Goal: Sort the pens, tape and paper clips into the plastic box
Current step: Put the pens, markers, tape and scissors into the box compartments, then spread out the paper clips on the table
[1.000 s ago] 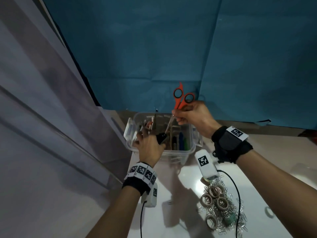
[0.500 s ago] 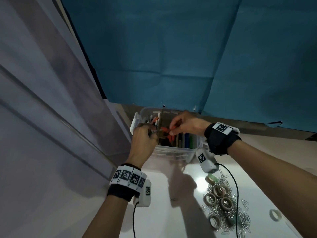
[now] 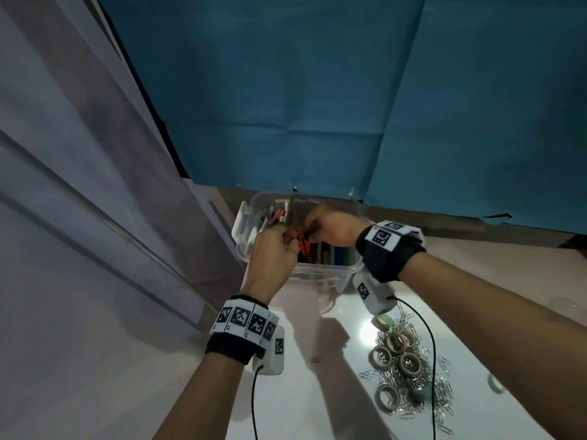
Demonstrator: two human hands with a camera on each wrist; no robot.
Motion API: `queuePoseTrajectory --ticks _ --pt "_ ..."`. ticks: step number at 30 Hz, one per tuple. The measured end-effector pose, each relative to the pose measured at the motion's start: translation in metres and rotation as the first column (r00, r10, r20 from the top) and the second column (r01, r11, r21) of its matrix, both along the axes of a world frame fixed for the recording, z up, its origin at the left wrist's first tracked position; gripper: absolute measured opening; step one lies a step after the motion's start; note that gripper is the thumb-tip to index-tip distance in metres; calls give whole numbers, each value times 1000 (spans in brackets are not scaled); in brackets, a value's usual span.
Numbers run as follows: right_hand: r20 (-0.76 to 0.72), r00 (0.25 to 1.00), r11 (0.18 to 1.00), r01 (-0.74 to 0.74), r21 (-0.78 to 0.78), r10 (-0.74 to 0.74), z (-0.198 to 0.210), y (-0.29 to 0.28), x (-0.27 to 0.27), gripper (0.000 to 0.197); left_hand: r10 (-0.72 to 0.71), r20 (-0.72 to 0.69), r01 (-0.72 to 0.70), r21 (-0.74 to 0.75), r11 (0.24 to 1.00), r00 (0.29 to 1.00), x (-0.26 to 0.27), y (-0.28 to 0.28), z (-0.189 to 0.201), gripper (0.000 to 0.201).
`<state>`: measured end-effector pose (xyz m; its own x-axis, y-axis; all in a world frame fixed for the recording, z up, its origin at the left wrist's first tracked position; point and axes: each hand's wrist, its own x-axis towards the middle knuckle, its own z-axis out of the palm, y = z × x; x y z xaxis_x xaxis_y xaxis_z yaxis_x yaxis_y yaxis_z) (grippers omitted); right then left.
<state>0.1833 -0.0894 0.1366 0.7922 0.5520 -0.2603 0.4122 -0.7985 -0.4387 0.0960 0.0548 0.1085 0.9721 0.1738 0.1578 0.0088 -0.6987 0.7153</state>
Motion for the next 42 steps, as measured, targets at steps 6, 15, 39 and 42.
queuePoseTrajectory --ticks 6,15,39,42 --pt "42 999 999 -17 34 16 -11 1 -11 25 46 -8 -46 12 999 999 -13 12 -2 19" --pt "123 991 988 28 154 -47 -7 8 -8 37 39 -2 -39 -62 997 999 -39 14 6 15" --pt "-111 990 989 -100 -108 88 -137 -112 -169 18 -303 -419 365 74 928 856 -138 -107 -146 18" --pt "-89 995 999 33 4 -33 -126 -142 -164 12 -283 -394 305 -9 952 874 -136 -109 -148 23"
